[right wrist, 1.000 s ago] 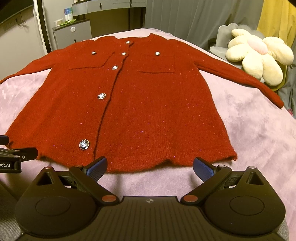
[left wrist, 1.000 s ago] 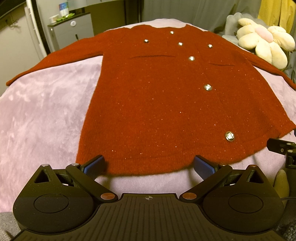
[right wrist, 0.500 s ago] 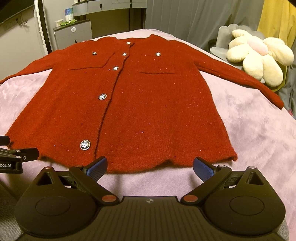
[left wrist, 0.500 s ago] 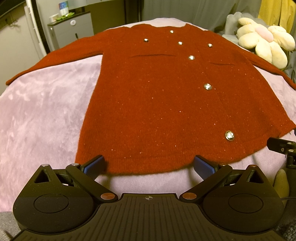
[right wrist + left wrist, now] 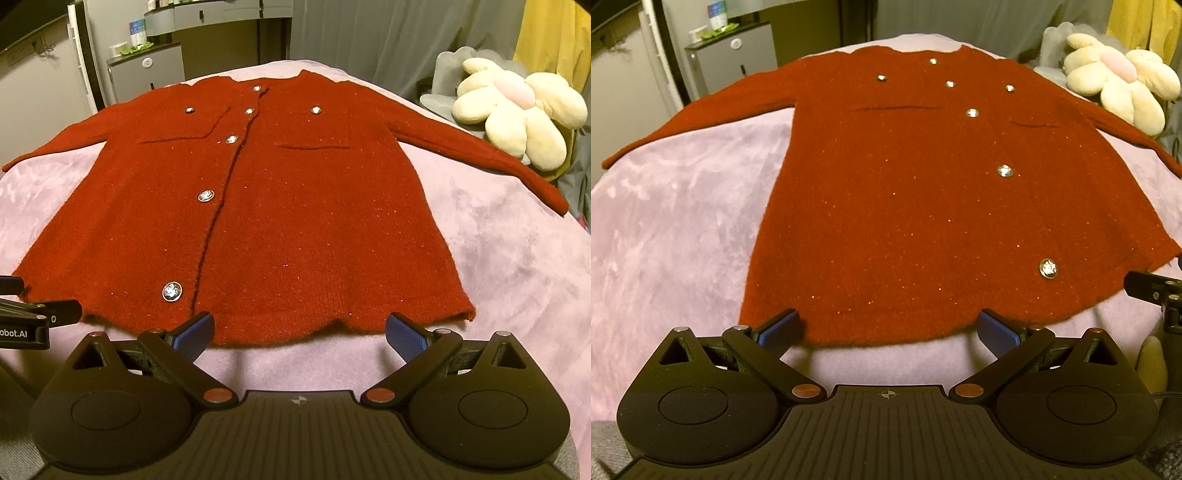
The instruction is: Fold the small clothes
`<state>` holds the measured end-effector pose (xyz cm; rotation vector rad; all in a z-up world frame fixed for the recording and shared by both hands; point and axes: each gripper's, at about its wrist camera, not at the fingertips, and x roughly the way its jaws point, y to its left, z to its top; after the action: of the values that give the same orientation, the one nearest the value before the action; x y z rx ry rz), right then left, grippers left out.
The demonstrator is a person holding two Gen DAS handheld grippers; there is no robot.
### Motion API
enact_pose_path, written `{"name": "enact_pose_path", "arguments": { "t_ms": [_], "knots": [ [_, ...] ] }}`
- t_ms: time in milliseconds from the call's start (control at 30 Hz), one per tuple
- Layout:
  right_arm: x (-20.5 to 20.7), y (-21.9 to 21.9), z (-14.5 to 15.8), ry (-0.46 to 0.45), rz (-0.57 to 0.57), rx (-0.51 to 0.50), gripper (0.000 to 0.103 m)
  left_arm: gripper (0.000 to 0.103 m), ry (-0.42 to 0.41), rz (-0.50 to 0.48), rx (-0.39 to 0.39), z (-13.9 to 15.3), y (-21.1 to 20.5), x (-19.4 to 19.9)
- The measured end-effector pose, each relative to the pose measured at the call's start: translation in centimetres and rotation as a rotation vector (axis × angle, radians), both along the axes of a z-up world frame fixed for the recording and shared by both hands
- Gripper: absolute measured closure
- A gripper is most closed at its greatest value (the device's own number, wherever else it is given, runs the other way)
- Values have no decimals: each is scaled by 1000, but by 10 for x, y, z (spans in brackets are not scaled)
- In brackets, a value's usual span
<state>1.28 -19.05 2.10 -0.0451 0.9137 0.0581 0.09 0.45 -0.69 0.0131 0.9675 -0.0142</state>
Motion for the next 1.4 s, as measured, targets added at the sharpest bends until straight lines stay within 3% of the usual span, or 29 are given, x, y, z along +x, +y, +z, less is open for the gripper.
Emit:
{"name": "enact_pose_path", "arguments": {
  "t_ms": [200, 367, 467, 567, 633, 700, 767, 867, 967, 1000, 1033, 1267, 1333, 1400],
  "knots": [
    [-3, 0, 5, -21, 5, 21, 4, 0, -18, -6, 1, 5, -2, -4],
    [-6, -5, 13, -49, 22, 98, 4, 0, -6, -19, -26, 9, -2, -4],
    [0, -17, 16, -41, 29, 219, 4, 0, 3, -8, -71, 15, 4, 4],
    [14, -47, 15, -28, -18, 399, 4, 0, -58, 27, -92, 28, 9, 18],
    [28, -77, 11, -43, -95, 561, 4, 0, -94, 36, -73, 36, 8, 35],
    [39, -103, 8, -87, -183, 641, 6, 0, -110, 43, -55, 40, 5, 58],
    [52, -128, 7, -162, -259, 670, 12, 0, -144, 41, -66, 43, 0, 81],
    [73, -158, 9, -269, -334, 622, 22, 0, -234, 36, -119, 47, -9, 119],
    [103, -202, 4, -312, -428, 599, 50, 0, -207, 28, -139, 31, -22, 166],
    [116, -219, -1, -306, -479, 593, 68, 0, -181, 33, -135, 24, -26, 181],
    [127, -236, -9, -297, -531, 592, 74, 0, -162, 32, -128, 15, -30, 195],
    [179, -358, -66, -317, -907, 722, 72, 0, -157, 26, -65, -35, -39, 230],
    [189, -383, -77, -341, -981, 762, 59, 0, -195, 19, -53, -38, -39, 228],
    [200, -397, -84, -367, -1044, 759, 58, 0, -215, 23, -74, -41, -36, 227]
  ]
}}
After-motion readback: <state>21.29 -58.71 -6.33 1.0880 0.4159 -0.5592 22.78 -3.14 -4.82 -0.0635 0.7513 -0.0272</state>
